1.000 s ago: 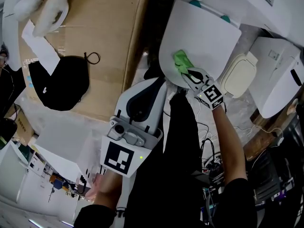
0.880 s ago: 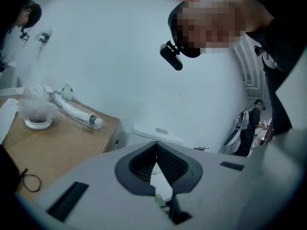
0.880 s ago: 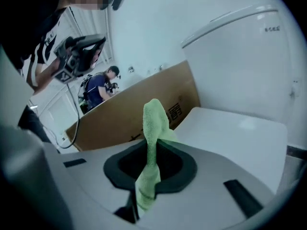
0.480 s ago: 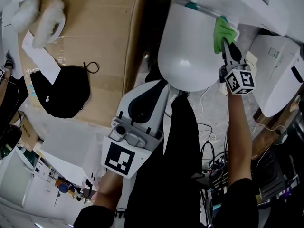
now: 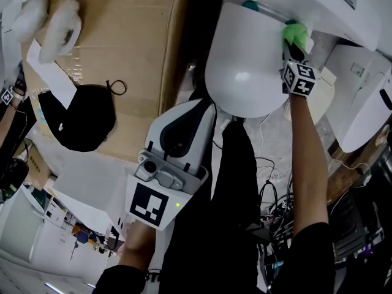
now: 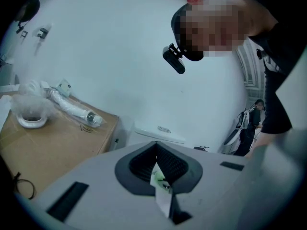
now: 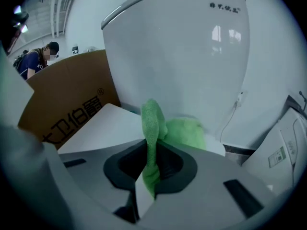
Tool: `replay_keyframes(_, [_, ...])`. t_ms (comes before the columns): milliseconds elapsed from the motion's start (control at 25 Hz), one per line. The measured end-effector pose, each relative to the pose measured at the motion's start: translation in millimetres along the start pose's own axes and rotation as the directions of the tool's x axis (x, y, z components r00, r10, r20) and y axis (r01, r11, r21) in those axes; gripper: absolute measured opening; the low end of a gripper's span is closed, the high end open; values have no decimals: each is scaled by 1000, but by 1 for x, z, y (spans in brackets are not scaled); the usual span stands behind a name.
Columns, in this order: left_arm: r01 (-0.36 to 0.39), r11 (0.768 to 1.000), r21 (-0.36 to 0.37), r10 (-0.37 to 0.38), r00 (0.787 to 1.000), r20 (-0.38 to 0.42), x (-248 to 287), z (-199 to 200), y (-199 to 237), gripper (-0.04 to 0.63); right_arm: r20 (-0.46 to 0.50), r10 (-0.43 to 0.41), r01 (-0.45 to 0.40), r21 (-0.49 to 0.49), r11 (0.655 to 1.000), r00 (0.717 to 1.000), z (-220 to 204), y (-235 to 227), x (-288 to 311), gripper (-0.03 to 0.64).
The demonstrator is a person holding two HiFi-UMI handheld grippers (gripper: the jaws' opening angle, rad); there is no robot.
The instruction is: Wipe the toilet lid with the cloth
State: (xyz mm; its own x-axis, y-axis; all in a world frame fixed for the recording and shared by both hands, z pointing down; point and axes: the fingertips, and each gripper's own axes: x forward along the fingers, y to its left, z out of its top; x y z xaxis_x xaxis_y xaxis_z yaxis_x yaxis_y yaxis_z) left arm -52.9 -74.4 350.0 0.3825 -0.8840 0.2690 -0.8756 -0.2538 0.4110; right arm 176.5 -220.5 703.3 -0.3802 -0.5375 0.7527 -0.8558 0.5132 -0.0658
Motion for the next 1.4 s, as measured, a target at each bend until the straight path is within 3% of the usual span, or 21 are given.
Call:
replay_keyframes(200, [-11, 1000, -13, 11, 1000, -2, 0, -3, 3, -2, 16, 25, -26, 15, 1000, 1000, -2, 12, 6, 51])
replay_keyframes(400, [-10, 1000, -18, 10, 1000, 5, 4, -3, -1, -2, -16, 87, -89, -125, 988, 996, -6, 30, 9, 51])
replay_keyframes(640, [-10, 1000, -11, 10, 1000, 6, 5, -6, -8, -2, -76, 215, -228, -282, 932, 974, -11, 64, 11, 51])
replay_keyframes(840, [-15, 1000, -8, 15, 1000, 6, 4, -10, -13, -2, -133, 322, -347, -439, 829, 937, -25, 103, 2, 51])
replay_keyframes(1120, [-21, 1000, -10, 21, 1000, 15, 0, -12, -25, -2, -221, 435, -482, -526, 701, 873, -84, 148, -32, 51])
replay_keyframes(1400, [-30, 999, -20, 31, 999, 20, -5, -19, -34, -2, -282, 484, -555, -532, 640, 828, -145, 186, -74, 51])
